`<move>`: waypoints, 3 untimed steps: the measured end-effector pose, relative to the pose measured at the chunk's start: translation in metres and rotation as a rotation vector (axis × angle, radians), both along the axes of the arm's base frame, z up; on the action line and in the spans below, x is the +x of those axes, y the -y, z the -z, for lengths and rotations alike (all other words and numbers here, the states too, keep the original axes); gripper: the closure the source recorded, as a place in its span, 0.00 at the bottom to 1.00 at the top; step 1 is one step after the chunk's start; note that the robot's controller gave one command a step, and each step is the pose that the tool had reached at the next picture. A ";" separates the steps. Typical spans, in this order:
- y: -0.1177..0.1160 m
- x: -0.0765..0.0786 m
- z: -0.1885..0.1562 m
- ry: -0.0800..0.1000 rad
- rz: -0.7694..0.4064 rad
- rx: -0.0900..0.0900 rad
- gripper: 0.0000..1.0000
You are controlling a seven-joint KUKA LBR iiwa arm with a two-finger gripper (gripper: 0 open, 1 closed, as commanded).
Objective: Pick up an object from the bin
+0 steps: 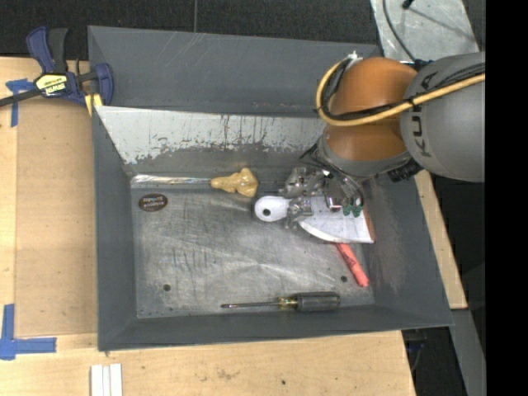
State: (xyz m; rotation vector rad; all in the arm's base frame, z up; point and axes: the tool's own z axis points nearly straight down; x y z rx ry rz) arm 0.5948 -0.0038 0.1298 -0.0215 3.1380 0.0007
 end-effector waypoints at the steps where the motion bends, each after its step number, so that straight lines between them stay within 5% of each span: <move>1: 0.005 -0.015 -0.014 -0.008 0.000 0.000 1.00; 2: 0.005 0.001 -0.027 0.003 -0.006 -0.001 1.00; 3: 0.005 -0.002 -0.034 0.000 -0.012 -0.001 1.00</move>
Offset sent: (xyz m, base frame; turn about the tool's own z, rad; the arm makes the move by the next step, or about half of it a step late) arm 0.0137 -0.0027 0.0238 -0.0166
